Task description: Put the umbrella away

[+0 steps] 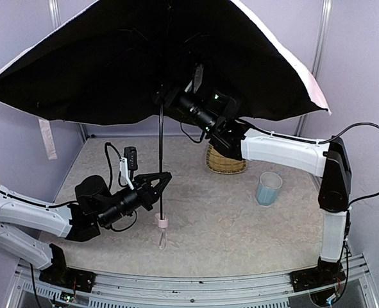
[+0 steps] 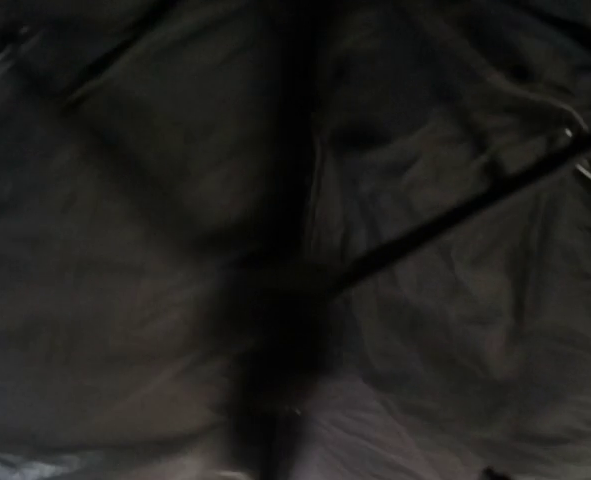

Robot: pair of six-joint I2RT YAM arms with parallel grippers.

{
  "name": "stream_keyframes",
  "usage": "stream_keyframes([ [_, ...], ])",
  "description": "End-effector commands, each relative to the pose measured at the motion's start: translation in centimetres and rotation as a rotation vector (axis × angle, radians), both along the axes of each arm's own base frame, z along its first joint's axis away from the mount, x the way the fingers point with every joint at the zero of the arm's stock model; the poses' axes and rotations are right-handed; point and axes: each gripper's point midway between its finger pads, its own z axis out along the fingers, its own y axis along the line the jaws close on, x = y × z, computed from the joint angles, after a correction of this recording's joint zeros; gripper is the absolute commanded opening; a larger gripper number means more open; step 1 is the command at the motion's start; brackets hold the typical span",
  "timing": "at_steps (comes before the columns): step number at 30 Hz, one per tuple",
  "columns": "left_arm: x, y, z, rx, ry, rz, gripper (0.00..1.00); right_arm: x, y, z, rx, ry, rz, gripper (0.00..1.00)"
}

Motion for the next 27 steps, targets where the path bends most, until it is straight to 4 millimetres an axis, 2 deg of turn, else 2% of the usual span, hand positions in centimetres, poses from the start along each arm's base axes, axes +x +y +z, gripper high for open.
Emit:
stream_keyframes([
  [1,1.6,1.3,3.5,-0.033,-0.078,0.152,0.00,-0.7,-2.7,1.4,-0.163,-0.084,-0.323,0.72],
  [4,1.7,1.0,3.3,-0.011,-0.093,0.170,0.00,-0.5,-3.1,2.4,-0.199,-0.107,-0.389,0.64],
  [7,1.6,0.8,2.9,-0.004,-0.088,0.189,0.00,0.0,-3.0,3.3,-0.214,-0.116,-0.430,0.63],
  [10,1.5,0.7,2.9,-0.004,-0.089,0.198,0.00,0.4,-2.3,3.4,-0.217,-0.116,-0.429,0.62],
  [16,1.2,0.6,3.0,0.002,-0.099,0.198,0.00,0.7,-1.4,4.3,-0.198,-0.121,-0.413,0.66],
  [18,1.1,0.7,3.1,-0.001,-0.103,0.200,0.00,1.0,-1.3,3.9,-0.203,-0.105,-0.413,0.68],
  [22,1.0,0.8,3.1,0.001,-0.105,0.208,0.00,1.2,-0.7,2.7,-0.228,-0.076,-0.391,0.80],
  [25,1.0,0.8,2.9,0.004,-0.105,0.204,0.00,1.3,-0.6,2.7,-0.235,-0.076,-0.394,0.73],
  [27,1.0,0.8,2.8,0.006,-0.104,0.205,0.00,1.6,-0.9,2.9,-0.233,-0.076,-0.402,0.61],
])
